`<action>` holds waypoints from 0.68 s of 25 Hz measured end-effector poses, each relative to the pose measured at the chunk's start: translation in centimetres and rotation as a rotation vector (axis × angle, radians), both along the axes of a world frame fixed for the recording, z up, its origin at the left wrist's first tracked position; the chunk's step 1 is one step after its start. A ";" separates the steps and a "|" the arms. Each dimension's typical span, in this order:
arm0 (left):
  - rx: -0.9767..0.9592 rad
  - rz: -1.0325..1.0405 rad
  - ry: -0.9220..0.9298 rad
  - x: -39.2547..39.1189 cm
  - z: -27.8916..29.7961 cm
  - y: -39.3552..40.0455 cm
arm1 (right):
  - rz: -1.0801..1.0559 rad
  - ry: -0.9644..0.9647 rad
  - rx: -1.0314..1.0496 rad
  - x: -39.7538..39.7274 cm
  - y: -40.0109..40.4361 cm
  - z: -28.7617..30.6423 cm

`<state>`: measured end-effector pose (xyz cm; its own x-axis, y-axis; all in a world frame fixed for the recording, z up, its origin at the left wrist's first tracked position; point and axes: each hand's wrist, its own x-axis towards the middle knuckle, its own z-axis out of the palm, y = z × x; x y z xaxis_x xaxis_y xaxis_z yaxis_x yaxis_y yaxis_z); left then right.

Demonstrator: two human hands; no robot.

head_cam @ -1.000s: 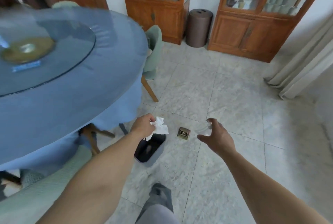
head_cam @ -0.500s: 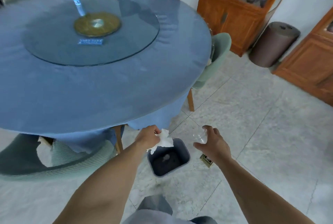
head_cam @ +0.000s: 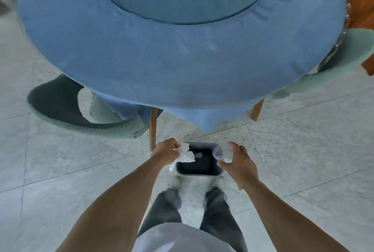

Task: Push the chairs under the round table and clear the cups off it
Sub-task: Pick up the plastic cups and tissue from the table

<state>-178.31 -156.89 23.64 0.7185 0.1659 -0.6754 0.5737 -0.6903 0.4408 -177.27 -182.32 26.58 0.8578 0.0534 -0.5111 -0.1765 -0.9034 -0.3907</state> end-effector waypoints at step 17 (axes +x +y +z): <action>-0.034 0.322 0.250 2.7 -32.5 -7.1 | -0.130 0.363 0.063 3.1 -1.9 -36.1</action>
